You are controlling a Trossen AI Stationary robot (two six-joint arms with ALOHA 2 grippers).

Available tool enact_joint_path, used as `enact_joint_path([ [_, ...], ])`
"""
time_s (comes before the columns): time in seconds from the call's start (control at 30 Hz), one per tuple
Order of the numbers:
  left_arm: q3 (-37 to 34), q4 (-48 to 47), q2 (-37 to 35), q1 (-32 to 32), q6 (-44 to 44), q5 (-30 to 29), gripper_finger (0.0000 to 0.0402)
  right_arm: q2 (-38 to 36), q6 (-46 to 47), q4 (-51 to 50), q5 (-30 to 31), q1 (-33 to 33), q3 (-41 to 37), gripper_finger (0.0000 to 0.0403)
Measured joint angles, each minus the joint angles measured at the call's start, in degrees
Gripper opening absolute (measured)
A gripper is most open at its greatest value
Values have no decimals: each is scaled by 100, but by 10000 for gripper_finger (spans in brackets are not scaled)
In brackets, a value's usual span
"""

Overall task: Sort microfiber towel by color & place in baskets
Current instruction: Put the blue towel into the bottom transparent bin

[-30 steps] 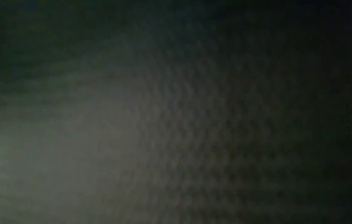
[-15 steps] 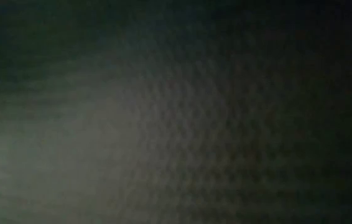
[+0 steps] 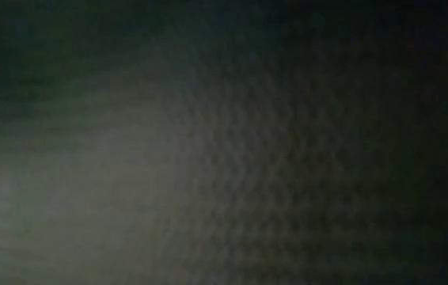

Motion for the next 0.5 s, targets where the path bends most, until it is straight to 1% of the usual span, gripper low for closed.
enact_joint_path([
  [0.2,0,156,599,158,-1,290,104,-57,-181,-2,22,1,318,171],
  [0.33,0,404,1077,332,0,641,104,-84,-214,-32,22,3,557,171],
  [0.4,0,551,1306,403,-2,898,104,-85,-266,-24,21,3,653,171],
  [0.5,0,991,1635,489,0,1575,104,-85,-309,-41,20,4,714,171],
])
